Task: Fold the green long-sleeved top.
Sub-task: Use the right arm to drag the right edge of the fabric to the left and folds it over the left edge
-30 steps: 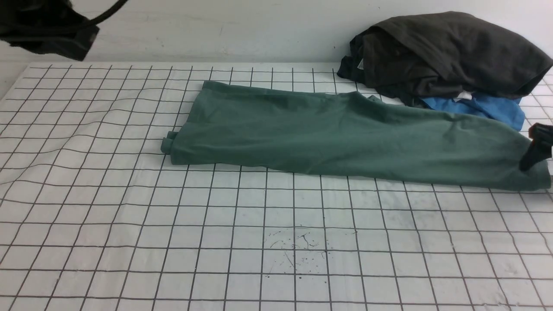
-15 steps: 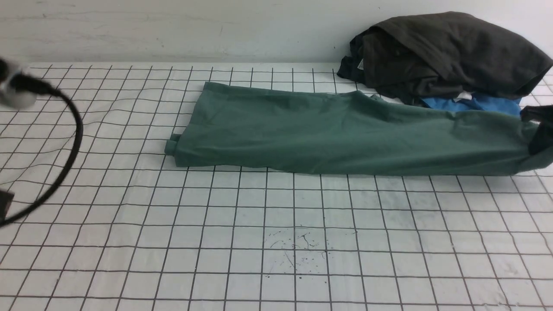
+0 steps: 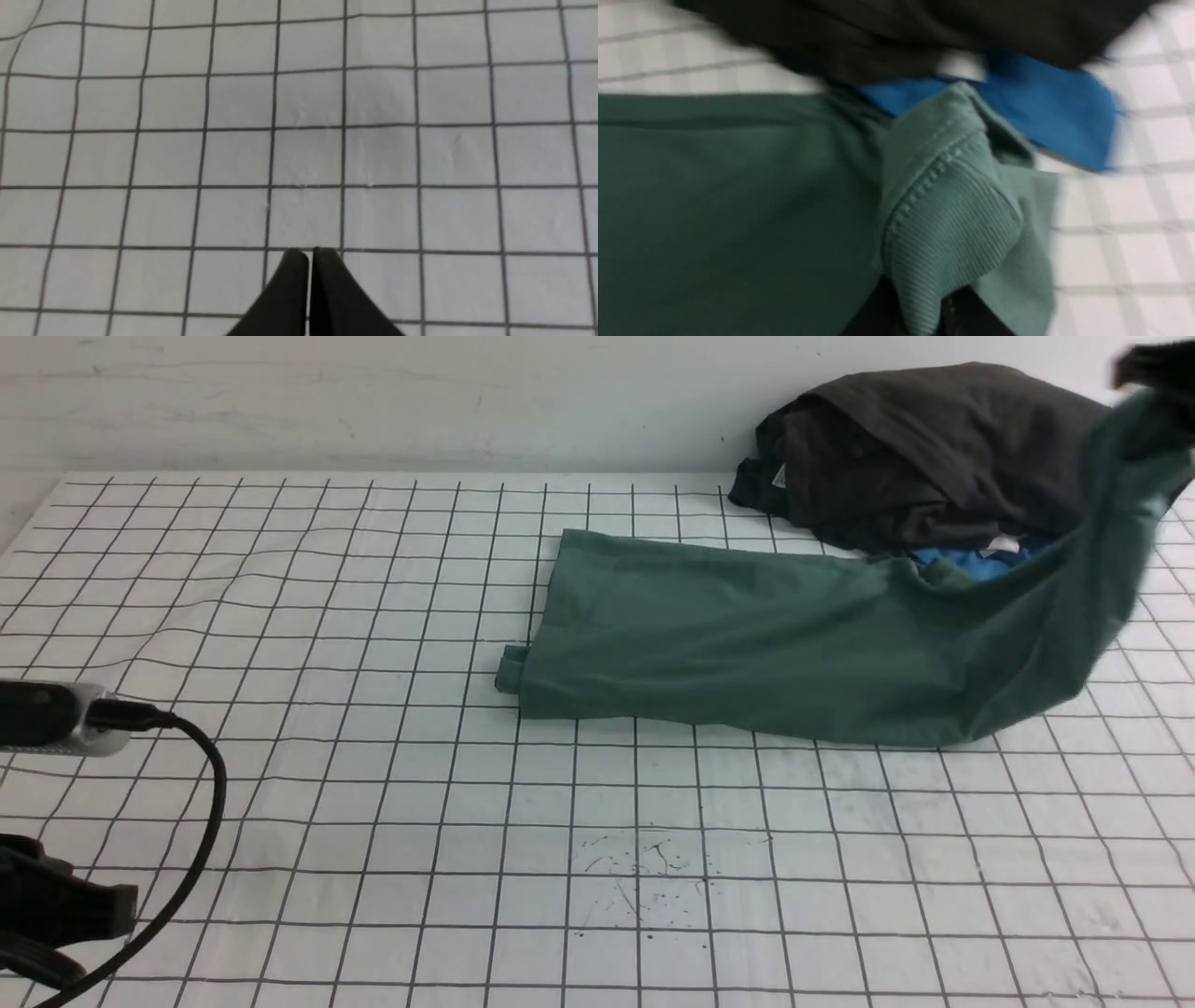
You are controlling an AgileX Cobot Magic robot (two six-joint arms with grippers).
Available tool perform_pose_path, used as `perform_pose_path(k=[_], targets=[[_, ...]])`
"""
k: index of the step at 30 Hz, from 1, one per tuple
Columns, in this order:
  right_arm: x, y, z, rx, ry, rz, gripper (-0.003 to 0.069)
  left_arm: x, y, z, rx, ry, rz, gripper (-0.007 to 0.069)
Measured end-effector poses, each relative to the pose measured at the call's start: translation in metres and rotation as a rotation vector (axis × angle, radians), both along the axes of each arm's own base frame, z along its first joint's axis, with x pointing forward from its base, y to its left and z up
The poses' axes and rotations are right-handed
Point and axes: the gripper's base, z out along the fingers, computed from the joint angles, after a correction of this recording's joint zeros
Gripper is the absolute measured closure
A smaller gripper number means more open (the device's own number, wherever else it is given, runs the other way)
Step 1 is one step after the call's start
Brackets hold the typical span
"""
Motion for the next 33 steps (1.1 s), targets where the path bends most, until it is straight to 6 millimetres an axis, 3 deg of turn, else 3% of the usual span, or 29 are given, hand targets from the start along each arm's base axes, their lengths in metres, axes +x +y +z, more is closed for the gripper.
perform_pose_path(k=[1,2,3,4,5,6,7,9,11,13,16,19,22,24,26,30,31,33], targets=[[0.006,0.036,0.003,0.062,-0.063,0.062,0.0647,0.000,-0.001,0.000,-0.018,-0.001,0.004,0.0631],[0.007,0.048,0.003,0.079,-0.081,0.083,0.0647,0.000,-0.001,0.000,-0.023,0.000,0.005,0.0631],[0.011,0.094,0.002,0.138,-0.138,0.164,0.0647,0.000,-0.002,0.000,-0.035,0.001,0.006,0.0631],[0.012,0.121,-0.003,0.160,-0.158,0.215,0.0647,0.000,-0.003,0.000,-0.038,-0.001,0.002,0.0631],[0.013,0.131,-0.006,0.168,-0.167,0.234,0.0647,0.000,-0.003,0.000,-0.040,0.000,0.001,0.0631],[0.016,0.175,-0.023,0.193,-0.203,0.299,0.0647,0.000,-0.003,0.000,-0.046,0.000,0.002,0.0631],[0.018,0.198,-0.039,0.201,-0.197,0.331,0.0647,0.000,-0.003,0.000,-0.049,0.000,0.002,0.0631],[0.019,0.215,-0.054,0.203,-0.193,0.350,0.0645,0.000,-0.003,0.000,-0.049,0.001,0.002,0.0631],[0.023,0.242,-0.087,0.199,-0.177,0.374,0.0622,0.000,-0.003,0.000,-0.048,0.001,0.001,0.0631],[0.026,0.254,-0.109,0.195,-0.166,0.378,0.0550,0.000,-0.003,0.000,-0.049,0.001,0.001,0.0631],[0.027,0.257,-0.113,0.192,-0.174,0.386,0.0427,0.000,-0.003,0.000,-0.050,0.001,0.001,0.0631],[0.027,0.257,-0.089,0.176,-0.251,0.419,0.0293,0.000,-0.003,0.000,-0.050,0.001,0.001,0.0631],[0.025,0.255,-0.059,0.148,-0.326,0.455,0.0251,0.000,-0.003,0.000,-0.050,0.001,0.001,0.0631],[0.022,0.252,-0.043,0.114,-0.350,0.476,0.0263,0.000,-0.003,0.000,-0.050,0.001,0.001,0.0631],[0.020,0.249,-0.041,0.083,-0.329,0.493,0.0305,0.000,-0.003,0.000,-0.050,0.000,0.001,0.0631],[0.020,0.249,-0.066,0.062,-0.182,0.511,0.0467,0.000,-0.004,0.000,-0.051,-0.005,0.001,0.0631],[0.021,0.249,-0.069,0.062,-0.172,0.513,0.0477,0.000,-0.004,0.000,-0.051,-0.006,0.001,0.0631],[0.018,0.257,-0.085,0.057,-0.102,0.543,0.0589,-0.001,-0.004,0.005,-0.049,-0.023,-0.010,0.0631]])
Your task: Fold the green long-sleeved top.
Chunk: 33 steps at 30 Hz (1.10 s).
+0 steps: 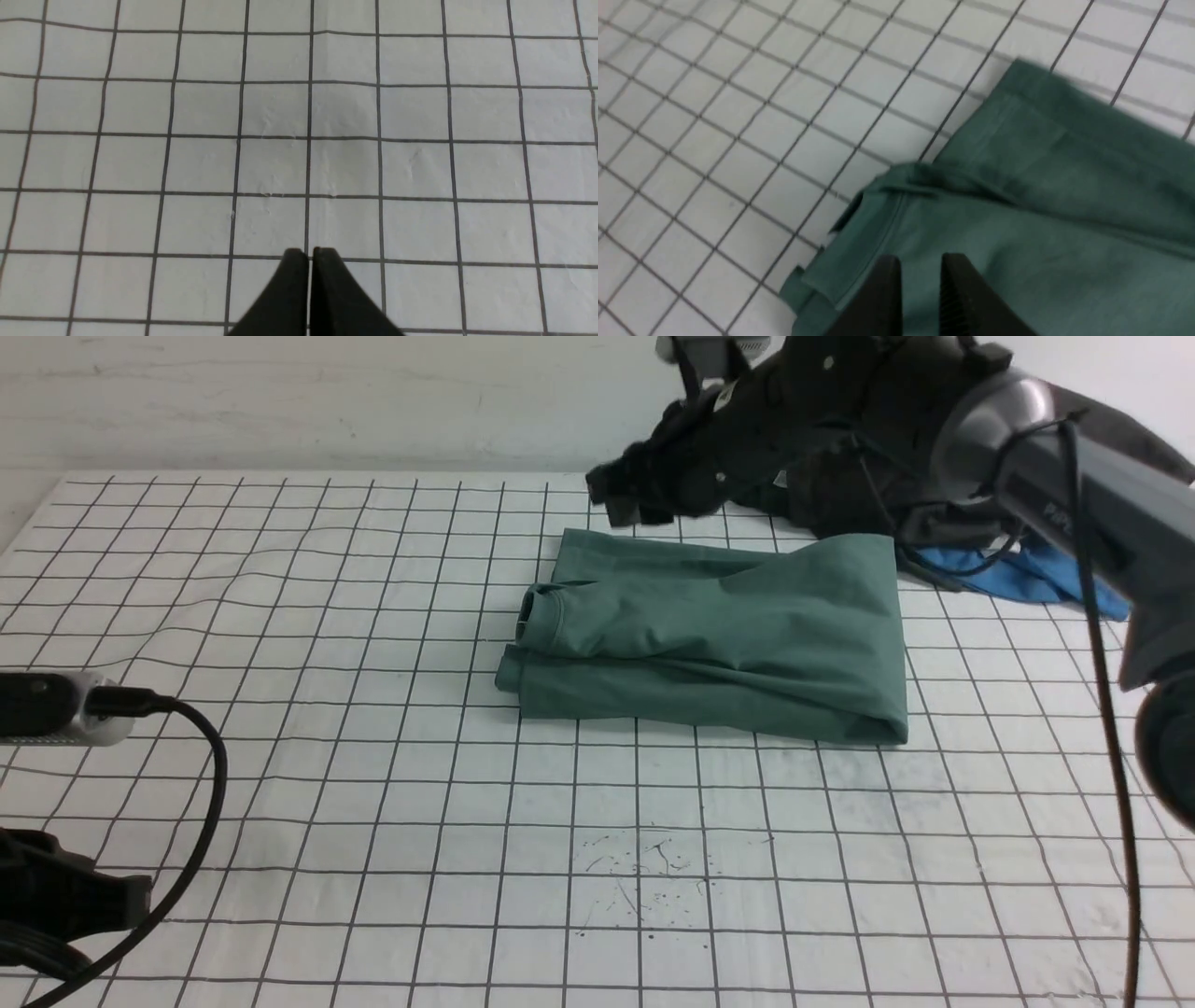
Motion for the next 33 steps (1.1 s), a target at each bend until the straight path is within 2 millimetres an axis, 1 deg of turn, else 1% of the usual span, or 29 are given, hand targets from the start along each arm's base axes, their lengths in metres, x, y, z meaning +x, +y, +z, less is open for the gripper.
perform_pose_path(k=[1,2,3,4,5,7,8,9,10,11,12,13,15,16,17,18,19,20,21,22,23,24,26,27,28,30,32,33], targets=[[-0.004,0.005,-0.003,-0.016,0.022,0.026,0.0629,-0.003,-0.001,0.006,0.010,-0.029,-0.020,0.0631],[-0.008,0.008,-0.003,-0.035,0.032,0.051,0.0644,-0.006,-0.002,0.013,0.023,-0.065,-0.044,0.0631],[-0.015,0.012,0.004,-0.077,0.033,0.102,0.0659,-0.016,-0.003,0.025,0.048,-0.152,-0.089,0.0631],[-0.016,0.012,0.006,-0.085,0.032,0.110,0.0661,-0.017,-0.003,0.027,0.053,-0.165,-0.097,0.0631],[-0.021,0.012,0.014,-0.118,0.027,0.141,0.0666,-0.024,-0.004,0.033,0.066,-0.219,-0.122,0.0631],[-0.038,0.003,0.049,-0.203,-0.003,0.193,0.0671,-0.045,-0.004,0.042,0.112,-0.365,-0.191,0.0631],[-0.048,-0.005,0.073,-0.226,-0.042,0.187,0.0671,-0.054,-0.003,0.042,0.133,-0.428,-0.217,0.0631],[-0.050,-0.007,0.076,-0.240,-0.045,0.186,0.0672,-0.060,-0.003,0.041,0.142,-0.463,-0.229,0.0631],[-0.061,-0.016,0.097,-0.256,-0.086,0.169,0.0671,-0.064,-0.002,0.037,0.154,-0.495,-0.244,0.0631],[-0.084,-0.034,0.135,-0.267,-0.155,0.127,0.0672,-0.078,0.000,0.025,0.171,-0.583,-0.261,0.0631],[-0.099,-0.045,0.153,-0.266,-0.180,0.100,0.0673,-0.084,0.001,0.016,0.175,-0.620,-0.264,0.0631],[-0.107,-0.050,0.158,-0.268,-0.187,0.086,0.0673,-0.086,0.001,0.008,0.177,-0.641,-0.268,0.0631],[-0.140,-0.070,0.175,-0.242,-0.211,0.035,0.0673,-0.093,0.002,-0.008,0.173,-0.724,-0.267,0.0631],[-0.150,-0.075,0.176,-0.241,-0.209,0.025,0.0673,-0.095,0.002,-0.012,0.172,-0.757,-0.266,0.0631],[-0.168,-0.086,0.180,-0.232,-0.221,0.007,0.0673,-0.097,0.002,-0.018,0.171,-0.807,-0.264,0.0631],[-0.176,-0.090,0.171,-0.237,-0.201,0.002,0.0673,-0.097,0.002,-0.022,0.169,-0.836,-0.263,0.0631],[-0.193,-0.099,0.162,-0.239,-0.180,-0.005,0.0673,-0.097,0.001,-0.023,0.168,-0.879,-0.261,0.0631],[-0.200,-0.104,0.156,-0.237,-0.172,-0.012,0.0673,-0.098,0.001,-0.023,0.165,-0.908,-0.260,0.0631],[-0.221,-0.115,0.144,-0.232,-0.159,-0.023,0.0673,-0.098,0.001,-0.022,0.163,-0.940,-0.258,0.0631],[-0.226,-0.117,0.134,-0.240,-0.142,-0.022,0.0673,-0.098,0.001,-0.021,0.160,-0.953,-0.257,0.0631],[-0.238,-0.123,0.127,-0.235,-0.141,-0.027,0.0673,-0.098,0.001,-0.020,0.158,-0.965,-0.256,0.0631],[-0.245,-0.127,0.119,-0.234,-0.137,-0.029,0.0673,-0.098,0.001,-0.019,0.158,-0.972,-0.255,0.0631],[-0.275,-0.142,0.083,-0.235,-0.104,-0.033,0.0673,-0.098,0.001,-0.019,0.156,-0.977,-0.254,0.0629],[-0.279,-0.144,0.083,-0.231,-0.110,-0.035,0.0673,-0.098,0.001,-0.019,0.156,-0.977,-0.254,0.0629],[-0.291,-0.150,0.064,-0.228,-0.090,-0.035,0.0673,-0.098,0.001,-0.019,0.155,-0.977,-0.254,0.0629],[-0.311,-0.159,0.039,-0.209,-0.073,-0.039,0.0673,-0.098,0.001,-0.019,0.154,-0.977,-0.254,0.0629],[-0.323,-0.164,0.020,-0.179,-0.088,-0.049,0.0673,-0.098,0.001,-0.019,0.155,-0.971,-0.254,0.0629],[-0.323,-0.164,0.019,-0.171,-0.100,-0.052,0.0673,-0.098,0.001,-0.019,0.155,-0.970,-0.254,0.0629]])
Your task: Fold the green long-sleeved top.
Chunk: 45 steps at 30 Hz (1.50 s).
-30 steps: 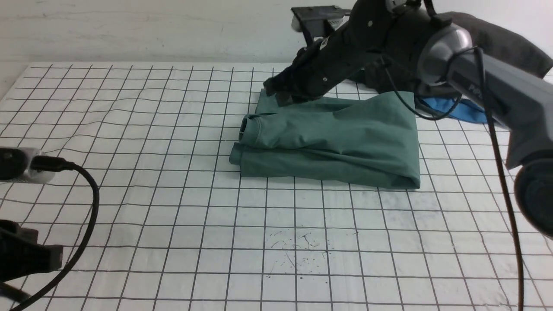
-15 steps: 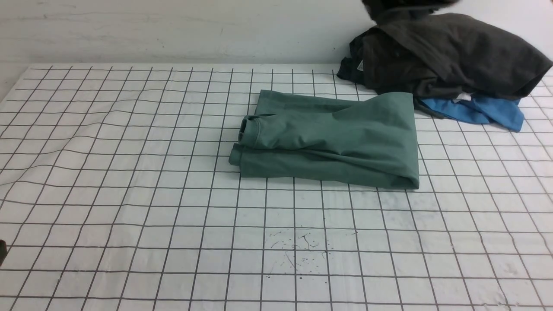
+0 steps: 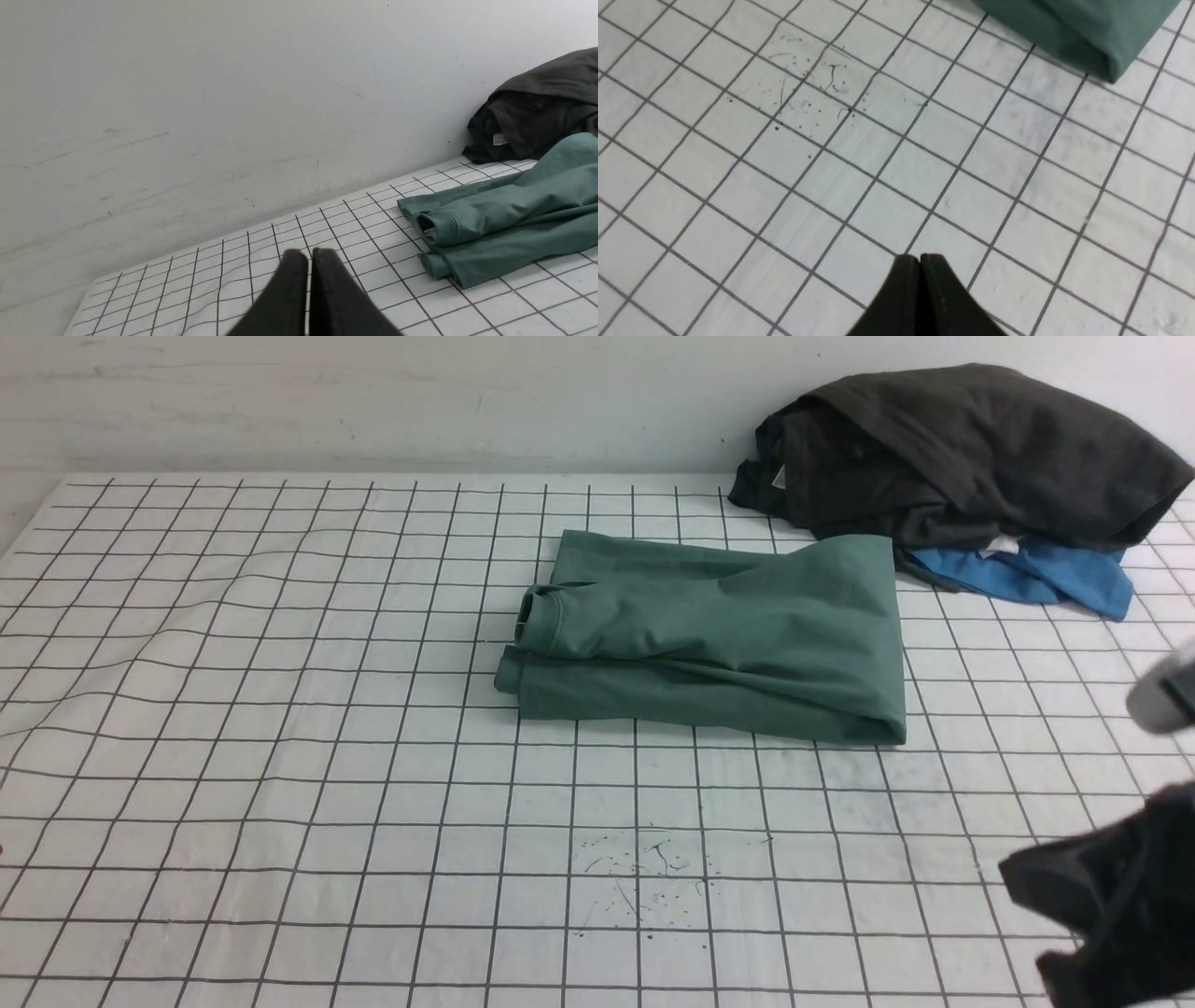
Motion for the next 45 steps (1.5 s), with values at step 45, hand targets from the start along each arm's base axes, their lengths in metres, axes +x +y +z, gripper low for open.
perform_pose_path(k=[45], targets=[[-0.091,-0.077,-0.098,0.131,-0.598,-0.433,0.0673,0.000,0.000,-0.001,0.000,0.003,0.000,0.0628]])
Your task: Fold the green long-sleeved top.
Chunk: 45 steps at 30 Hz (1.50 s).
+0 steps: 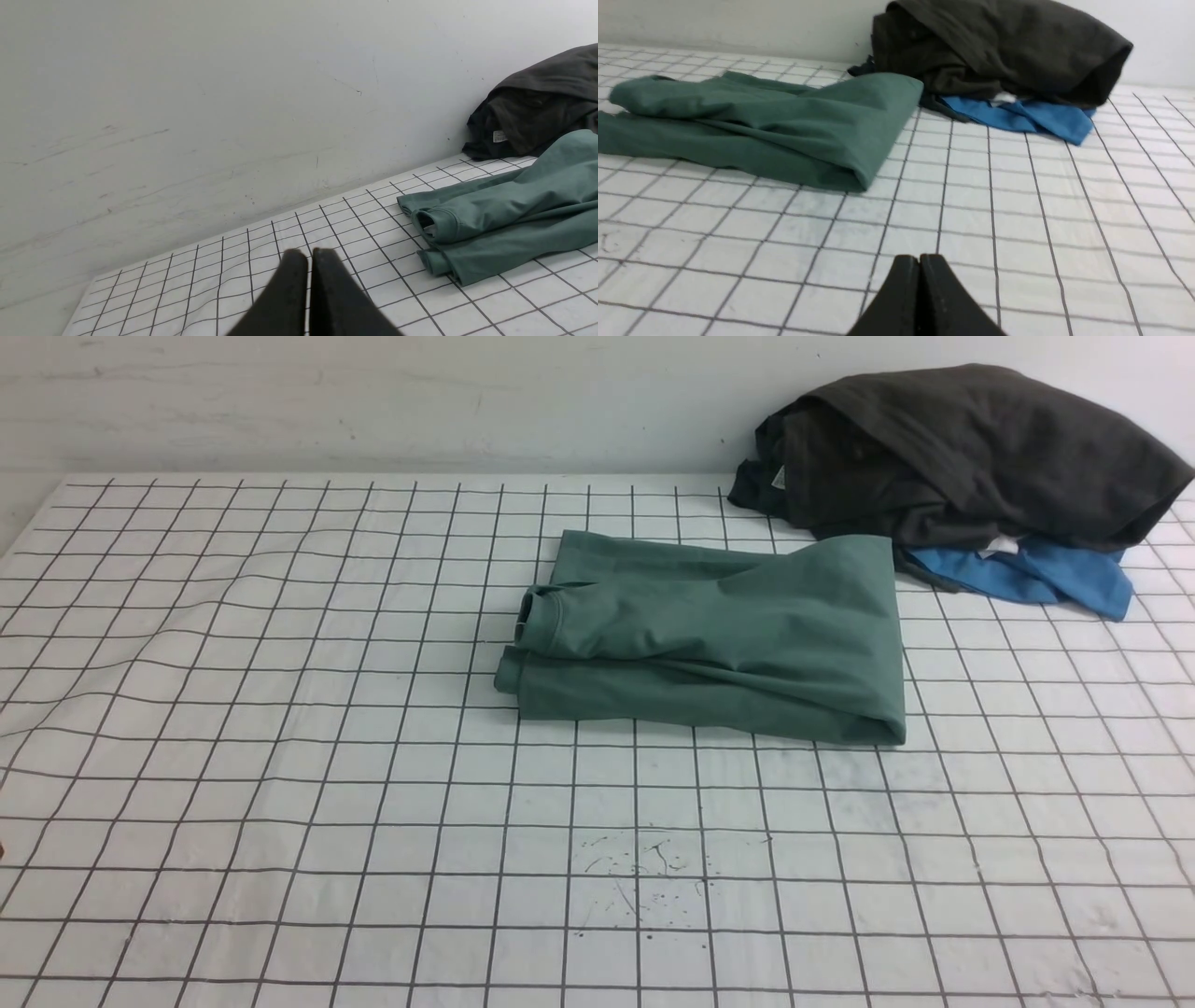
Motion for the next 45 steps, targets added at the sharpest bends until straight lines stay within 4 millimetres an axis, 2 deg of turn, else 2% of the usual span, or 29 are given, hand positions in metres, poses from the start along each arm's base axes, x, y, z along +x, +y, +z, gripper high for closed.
perform_pose_path(k=[1,26,28,36,43,45], targets=[[0.000,-0.001,-0.006,0.002,0.016,-0.013,0.0673,0.000,0.000,0.000,0.000,0.000,0.000,0.0628],[0.000,-0.001,-0.006,0.012,0.014,-0.025,0.0673,0.000,0.000,-0.002,-0.001,-0.004,0.000,0.0628],[0.000,-0.001,-0.006,0.018,0.014,-0.026,0.0673,-0.001,0.000,-0.006,-0.002,-0.007,0.002,0.0628],[0.000,-0.001,-0.006,0.038,0.016,-0.030,0.0673,0.004,0.006,-0.049,-0.038,0.090,0.126,0.0628],[0.000,-0.001,-0.006,0.038,0.016,-0.032,0.0673,0.001,0.006,-0.076,-0.138,0.374,0.169,0.0628],[0.000,-0.001,-0.006,0.038,0.016,-0.032,0.0673,0.000,0.006,-0.077,-0.143,0.388,0.165,0.0628]])
